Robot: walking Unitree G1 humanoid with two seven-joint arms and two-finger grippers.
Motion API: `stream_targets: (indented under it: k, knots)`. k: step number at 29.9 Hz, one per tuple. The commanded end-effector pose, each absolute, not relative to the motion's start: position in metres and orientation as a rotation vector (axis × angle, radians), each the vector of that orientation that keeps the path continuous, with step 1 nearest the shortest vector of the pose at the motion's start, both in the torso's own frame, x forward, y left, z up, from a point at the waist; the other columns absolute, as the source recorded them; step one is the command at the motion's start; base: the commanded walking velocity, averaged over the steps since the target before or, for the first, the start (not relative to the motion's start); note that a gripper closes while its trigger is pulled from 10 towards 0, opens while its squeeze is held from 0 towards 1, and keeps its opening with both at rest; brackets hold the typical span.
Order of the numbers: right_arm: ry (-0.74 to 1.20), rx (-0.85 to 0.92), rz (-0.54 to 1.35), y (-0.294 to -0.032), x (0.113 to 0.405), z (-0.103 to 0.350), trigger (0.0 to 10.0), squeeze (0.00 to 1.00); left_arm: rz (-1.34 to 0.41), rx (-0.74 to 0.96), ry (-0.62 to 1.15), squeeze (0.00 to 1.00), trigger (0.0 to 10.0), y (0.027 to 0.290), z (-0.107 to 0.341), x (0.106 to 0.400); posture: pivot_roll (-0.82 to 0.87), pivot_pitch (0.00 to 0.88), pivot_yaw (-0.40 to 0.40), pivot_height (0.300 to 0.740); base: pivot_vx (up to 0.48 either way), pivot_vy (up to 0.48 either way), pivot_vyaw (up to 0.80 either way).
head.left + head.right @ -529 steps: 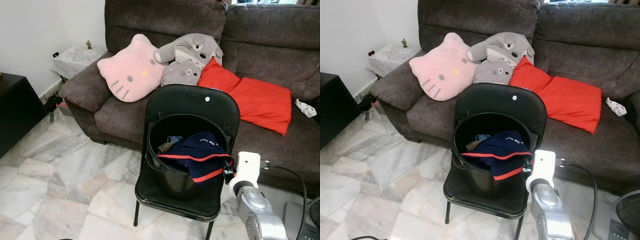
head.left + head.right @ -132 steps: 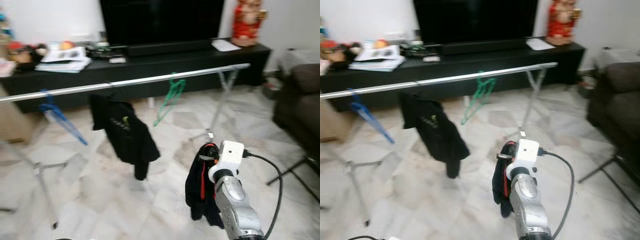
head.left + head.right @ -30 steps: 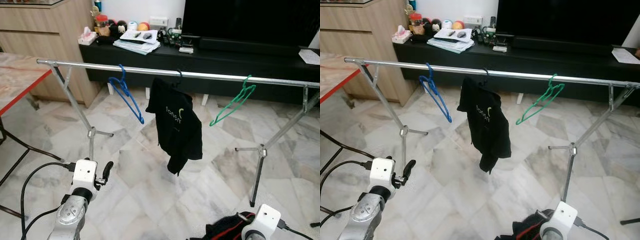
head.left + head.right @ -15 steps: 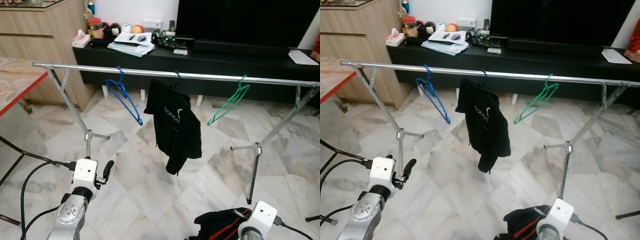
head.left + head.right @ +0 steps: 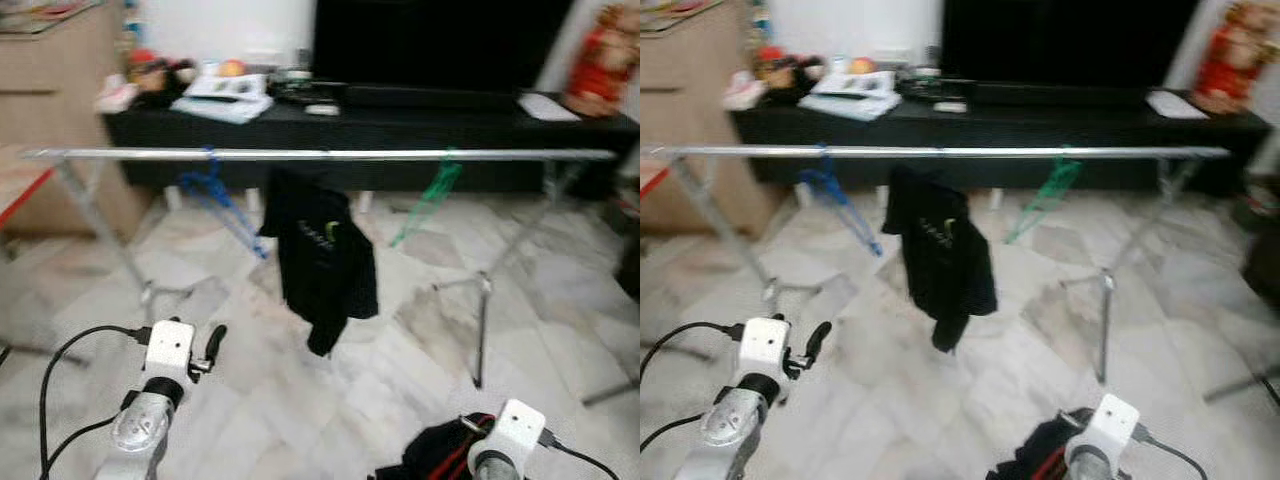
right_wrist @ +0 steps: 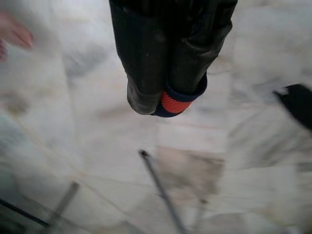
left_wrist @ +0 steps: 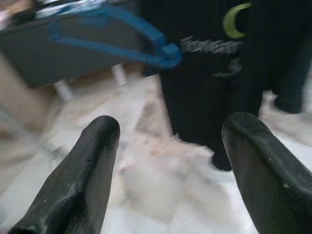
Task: Hang hanger
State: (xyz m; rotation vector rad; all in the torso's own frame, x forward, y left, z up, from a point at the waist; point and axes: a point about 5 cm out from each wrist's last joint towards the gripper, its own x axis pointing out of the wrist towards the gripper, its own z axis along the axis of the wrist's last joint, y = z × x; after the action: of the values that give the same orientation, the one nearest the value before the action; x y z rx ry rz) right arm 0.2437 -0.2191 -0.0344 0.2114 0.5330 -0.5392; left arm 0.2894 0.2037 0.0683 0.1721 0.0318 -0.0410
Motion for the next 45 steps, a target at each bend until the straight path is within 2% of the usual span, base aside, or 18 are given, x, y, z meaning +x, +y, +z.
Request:
stream_targets:
  k: [1,26,39,45]
  knots:
    - [0.492,0.203,-0.544,-0.2217,0.25,-0.0278,10.0,0.0,-0.043,0.17,0.04,0.0,10.0,0.204,0.0678,0.288,-0.05,0.077,0.013,0.74,0.0,0.0,0.0]
    - [0.497,0.201,-0.511,-0.2156,0.2504,-0.029,10.0,0.0,-0.04,0.157,0.031,0.0,10.0,0.2011,0.0722,0.2883,-0.04,0.087,0.015,0.74,0.0,0.0,0.0]
    - [0.5,0.205,-0.509,-0.2147,0.2503,-0.0294,10.0,0.0,-0.039,0.158,0.029,0.0,10.0,0.2012,0.0745,0.2894,-0.04,0.089,0.017,0.74,0.0,0.371,0.0]
    - [0.502,0.205,-0.507,-0.2143,0.25,-0.0298,10.0,0.0,-0.058,0.169,0.006,0.0,10.0,0.1993,0.0778,0.2888,-0.04,0.089,0.017,0.74,0.0,0.0,0.0]
